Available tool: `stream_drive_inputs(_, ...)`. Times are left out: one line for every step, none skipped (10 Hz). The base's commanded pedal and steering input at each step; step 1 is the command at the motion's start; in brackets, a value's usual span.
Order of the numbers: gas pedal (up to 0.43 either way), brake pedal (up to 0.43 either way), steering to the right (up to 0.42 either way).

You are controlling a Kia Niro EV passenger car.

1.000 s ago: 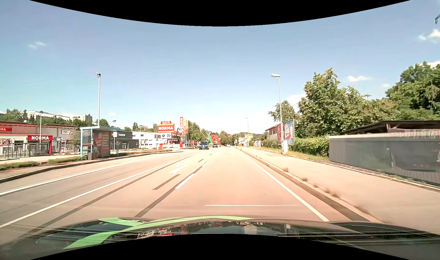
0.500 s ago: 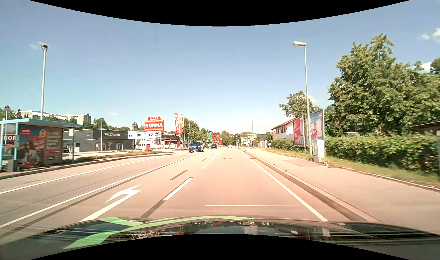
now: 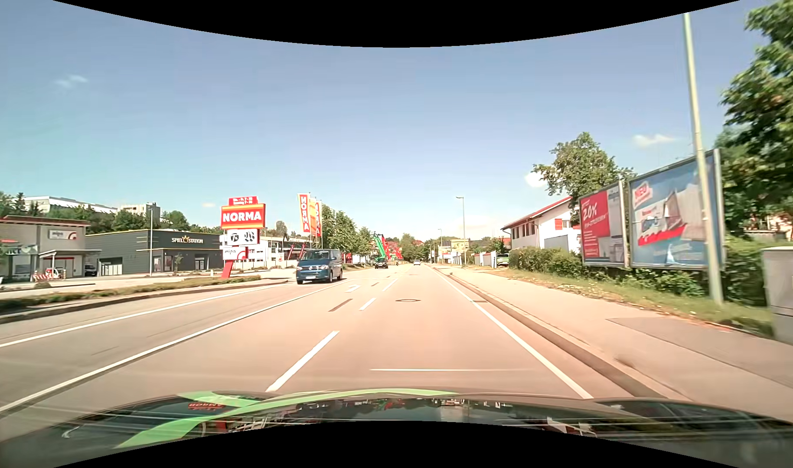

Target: Follow the waypoints while adhering to traffic rules and regulations

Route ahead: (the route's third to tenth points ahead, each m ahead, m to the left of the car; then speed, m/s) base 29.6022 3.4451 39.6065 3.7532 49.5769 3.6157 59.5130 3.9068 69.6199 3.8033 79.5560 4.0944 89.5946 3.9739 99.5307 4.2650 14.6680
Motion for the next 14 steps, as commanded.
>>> stream_drive_inputs(0.189, 0.0, -0.007)
stream_drive_inputs(0.189, 0.0, -0.006)
stream_drive_inputs(0.177, 0.0, -0.004)
stream_drive_inputs(0.177, 0.0, -0.003)
stream_drive_inputs(0.177, 0.0, -0.002)
stream_drive_inputs(0.177, 0.0, -0.003)
stream_drive_inputs(0.177, 0.0, -0.003)
stream_drive_inputs(0.177, 0.0, -0.003)
stream_drive_inputs(0.177, 0.0, -0.002)
stream_drive_inputs(0.177, 0.0, -0.003)
stream_drive_inputs(0.177, 0.0, -0.003)
stream_drive_inputs(0.177, 0.0, -0.003)
stream_drive_inputs(0.177, 0.0, -0.003)
stream_drive_inputs(0.177, 0.0, -0.003)
